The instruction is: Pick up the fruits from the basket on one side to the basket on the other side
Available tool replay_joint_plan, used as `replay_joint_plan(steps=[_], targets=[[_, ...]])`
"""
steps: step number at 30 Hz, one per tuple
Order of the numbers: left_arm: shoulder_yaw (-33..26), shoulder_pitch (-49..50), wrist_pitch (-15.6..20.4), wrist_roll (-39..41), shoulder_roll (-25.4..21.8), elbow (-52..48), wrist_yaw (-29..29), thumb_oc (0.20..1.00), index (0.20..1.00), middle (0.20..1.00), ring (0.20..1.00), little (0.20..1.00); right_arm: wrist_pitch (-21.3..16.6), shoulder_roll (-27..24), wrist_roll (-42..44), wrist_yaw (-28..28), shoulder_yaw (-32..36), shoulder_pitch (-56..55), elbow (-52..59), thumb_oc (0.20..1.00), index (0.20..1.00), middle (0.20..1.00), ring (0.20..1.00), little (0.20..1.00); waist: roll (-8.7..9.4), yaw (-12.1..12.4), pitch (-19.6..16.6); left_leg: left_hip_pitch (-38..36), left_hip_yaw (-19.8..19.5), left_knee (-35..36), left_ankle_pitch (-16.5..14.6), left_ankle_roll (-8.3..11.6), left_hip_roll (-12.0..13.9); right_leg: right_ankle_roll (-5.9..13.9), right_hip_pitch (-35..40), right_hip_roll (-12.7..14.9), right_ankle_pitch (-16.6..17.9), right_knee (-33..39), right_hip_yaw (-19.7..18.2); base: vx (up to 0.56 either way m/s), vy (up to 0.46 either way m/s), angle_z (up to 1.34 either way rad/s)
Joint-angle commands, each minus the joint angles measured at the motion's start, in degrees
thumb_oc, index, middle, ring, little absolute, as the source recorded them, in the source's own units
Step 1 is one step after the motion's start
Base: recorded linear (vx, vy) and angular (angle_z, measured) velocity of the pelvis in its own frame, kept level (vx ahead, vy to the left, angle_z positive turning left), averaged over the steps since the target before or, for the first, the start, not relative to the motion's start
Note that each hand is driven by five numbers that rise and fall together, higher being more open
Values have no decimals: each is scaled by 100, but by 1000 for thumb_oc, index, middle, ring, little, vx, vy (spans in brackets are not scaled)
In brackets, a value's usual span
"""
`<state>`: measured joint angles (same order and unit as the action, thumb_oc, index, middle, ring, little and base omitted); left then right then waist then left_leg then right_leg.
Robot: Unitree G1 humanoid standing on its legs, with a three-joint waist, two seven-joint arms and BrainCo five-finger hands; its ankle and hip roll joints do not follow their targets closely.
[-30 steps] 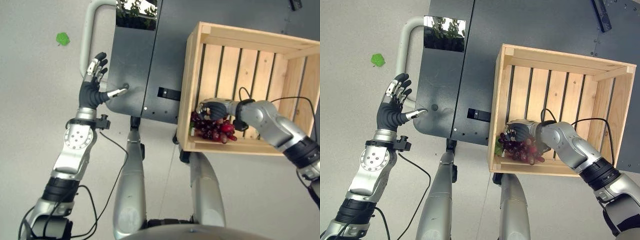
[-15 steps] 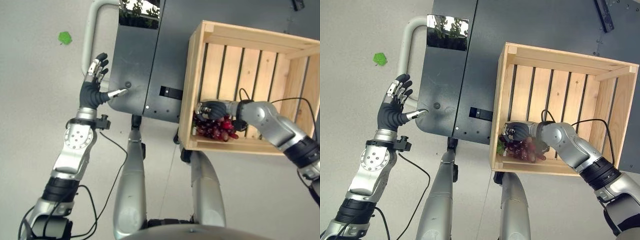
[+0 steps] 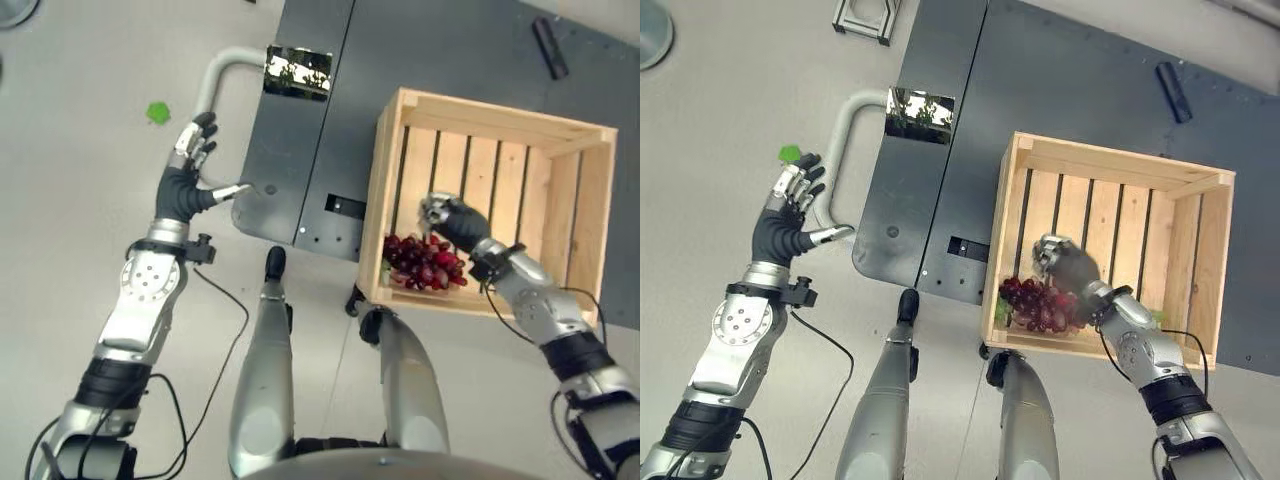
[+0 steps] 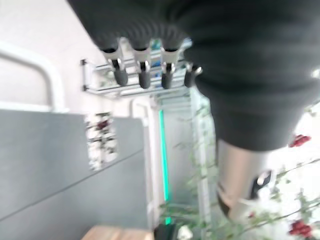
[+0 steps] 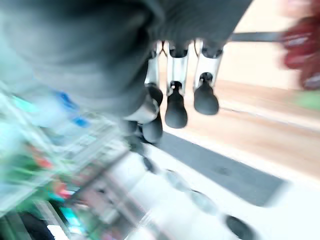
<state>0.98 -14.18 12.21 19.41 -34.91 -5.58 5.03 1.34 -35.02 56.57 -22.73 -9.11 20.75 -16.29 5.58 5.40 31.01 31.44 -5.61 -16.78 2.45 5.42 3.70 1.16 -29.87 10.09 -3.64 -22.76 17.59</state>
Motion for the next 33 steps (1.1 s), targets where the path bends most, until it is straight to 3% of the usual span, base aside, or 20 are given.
replay_joint_plan(steps=[1, 7, 13, 14, 15, 16, 19, 20, 21, 22, 23, 28, 33], targets=[[-162, -92, 439, 220, 24, -207, 22, 1000, 1000, 1000, 1000, 1000, -380, -495, 86, 145, 141, 187, -2, 200, 200, 200, 200, 200, -137, -138, -122, -158, 156, -44, -158, -180, -261, 527, 530, 139, 10, 338, 1, 0, 32, -9], [-119, -89, 484, 192, -46, -278, -98, 1000, 1000, 1000, 1000, 1000, -391, -1312, -349, 107, 250, 313, -118, 200, 200, 200, 200, 200, -163, -175, -122, -377, 194, 28, -106, -152, -237, 548, 751, 157, 53, 470, 2, -16, 12, -6], [-124, -25, 487, 171, 57, -313, -114, 1000, 1000, 1000, 1000, 1000, -392, -1407, -331, 83, 429, 235, -39, 200, 200, 200, 200, 200, -173, -218, -122, -486, 238, 39, -139, -149, -234, 550, 826, 173, 17, 456, -18, 2, 5, -2], [-182, 52, 479, 157, 78, -349, -96, 1000, 1000, 1000, 1000, 1000, -475, -1489, -677, 175, 486, 204, 4, 438, 438, 438, 438, 438, -168, -229, -122, -507, 253, 9, -161, -159, -229, 553, 815, 170, 10, 435, -65, 0, 0, 0], [-194, 73, 473, 154, 86, -364, -86, 1000, 1000, 1000, 1000, 1000, -518, -1547, -876, 253, 536, 182, 77, 1000, 1000, 1000, 1000, 1000, -164, -238, -122, -508, 261, -7, -167, -160, -228, 553, 816, 176, 8, 435, -79, 4, 24, -4], [-194, 62, 472, 153, 85, -366, -86, 1000, 1000, 1000, 1000, 1000, -516, -1547, -879, 256, 546, 185, 83, 1000, 1000, 1000, 1000, 1000, -166, -241, -122, -487, 257, 7, -132, -164, -232, 550, 798, 177, 38, 451, -75, 20, 24, -10], [-310, 153, 443, 65, 93, -368, 54, 1000, 1000, 1000, 1000, 1000, -719, -2059, -3226, 929, 613, 351, 284, 1000, 1000, 1000, 1000, 1000, -146, -277, -122, -451, 319, -144, -245, -213, -230, 558, 713, 171, 32, 372, -185, 24, 41, -8], [-363, 217, 411, -17, 83, -388, 78, 1000, 1000, 1000, 1000, 1000, -728, -2407, -4367, 1027, 490, 497, 555, 1000, 1000, 1000, 1000, 1000, -147, -267, -122, -456, 339, -183, -300, -215, -217, 571, 705, 161, 0, 355, -227, 11, 49, -13], [-445, 272, 422, -64, 120, -441, 65, 1000, 1000, 1000, 1000, 1000, -730, -2592, -4917, 966, 458, 544, 902, 1000, 1000, 1000, 1000, 1000, -152, -306, -122, -406, 353, -205, -287, -226, -211, 573, 645, 154, 23, 352, -257, 16, 32, -15], [-446, 269, 421, -65, 121, -442, 65, 1000, 1000, 1000, 1000, 1000, -727, -2593, -4918, 965, 462, 544, 905, 1000, 1000, 1000, 1000, 1000, -152, -308, -122, -401, 351, -201, -280, -226, -212, 573, 641, 155, 29, 355, -255, 1, 40, -18], [-446, 314, 432, -101, 138, -528, 75, 1000, 1000, 1000, 1000, 1000, -703, -2664, -5603, 1068, 417, 576, 1176, 1000, 1000, 1000, 1000, 1000, -167, -322, -122, -356, 358, -236, -290, -242, -205, 580, 575, 152, 29, 322, -277, 10, 22, -14], [-360, 315, 390, -10, 142, -567, 91, 1000, 1000, 1000, 1000, 1000, -517, -2433, -5356, 636, 283, 346, 1387, 1000, 1000, 1000, 1000, 1000, -140, -332, -122, -175, 361, -227, -266, -257, -197, 571, 408, 123, 20, 325, -262, 6, 1, -5], [-406, 365, 332, -110, 83, -592, 140, 1000, 1000, 1000, 1000, 1000, -433, -2555, -5701, 333, -73, 345, 1499, 1000, 1000, 1000, 1000, 1000, -52, -374, -122, 164, 394, -416, -313, -249, -162, 558, 53, 69, 22, 259, -340, 11, 0, -3]])
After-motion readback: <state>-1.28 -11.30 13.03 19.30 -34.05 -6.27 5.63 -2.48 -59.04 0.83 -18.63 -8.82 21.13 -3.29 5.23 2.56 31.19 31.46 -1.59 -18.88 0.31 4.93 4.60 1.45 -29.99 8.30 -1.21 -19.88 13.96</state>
